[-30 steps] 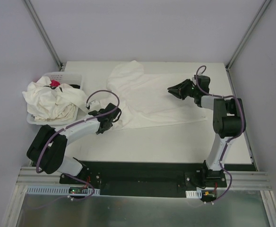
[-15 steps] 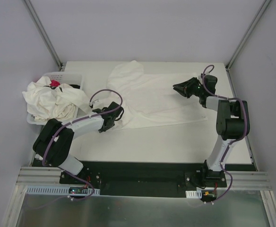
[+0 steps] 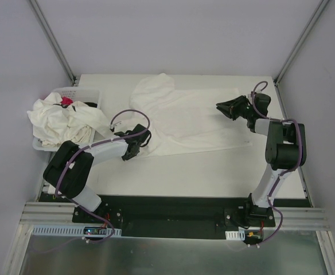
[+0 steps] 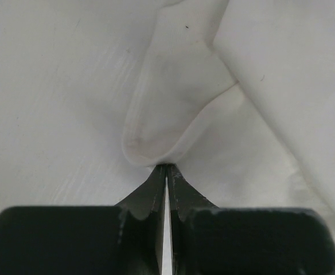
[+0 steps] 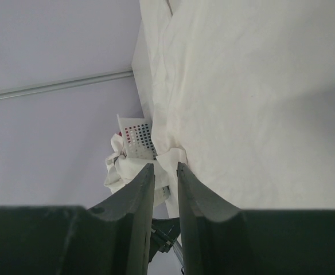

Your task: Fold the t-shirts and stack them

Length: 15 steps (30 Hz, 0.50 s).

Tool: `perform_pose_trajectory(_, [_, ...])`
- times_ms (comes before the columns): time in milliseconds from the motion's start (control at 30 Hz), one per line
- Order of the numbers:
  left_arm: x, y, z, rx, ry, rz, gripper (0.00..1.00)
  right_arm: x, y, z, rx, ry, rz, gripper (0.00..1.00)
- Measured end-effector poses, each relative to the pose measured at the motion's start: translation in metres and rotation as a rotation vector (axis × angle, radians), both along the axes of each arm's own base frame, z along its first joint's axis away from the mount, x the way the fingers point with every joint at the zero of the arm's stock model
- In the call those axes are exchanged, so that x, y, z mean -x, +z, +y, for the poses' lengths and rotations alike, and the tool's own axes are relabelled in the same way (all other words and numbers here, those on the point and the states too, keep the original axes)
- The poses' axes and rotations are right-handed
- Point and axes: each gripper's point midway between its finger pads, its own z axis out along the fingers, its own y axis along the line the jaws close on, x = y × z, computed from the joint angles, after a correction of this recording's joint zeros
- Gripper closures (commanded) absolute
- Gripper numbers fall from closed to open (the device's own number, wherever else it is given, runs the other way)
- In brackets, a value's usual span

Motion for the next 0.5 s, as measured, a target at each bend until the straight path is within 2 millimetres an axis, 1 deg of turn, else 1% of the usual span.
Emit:
perform_pose_trajectory(167, [0.003,0.0,-0.003,0.022,-0.003,0.012,1.0,-0.001,0.001,-0.005,-0.003,-0.011,-0.002,0.75])
perform_pose_trajectory(233, [0.01,0.0,-0.004,0.039,-0.005,0.021,1.0,-0.001,0.001,-0.005,-0.005,-0.012,-0.002,0.75])
perform_pose_trajectory(367, [0.033,0.005,-0.005,0.055,-0.022,0.047,1.0,0.001,-0.002,-0.004,-0.014,-0.015,0.007,0.75])
perform_pose_trajectory(500, [0.045,0.014,-0.004,0.068,-0.017,0.046,1.0,0.005,-0.005,-0.002,-0.021,-0.014,0.021,0.75])
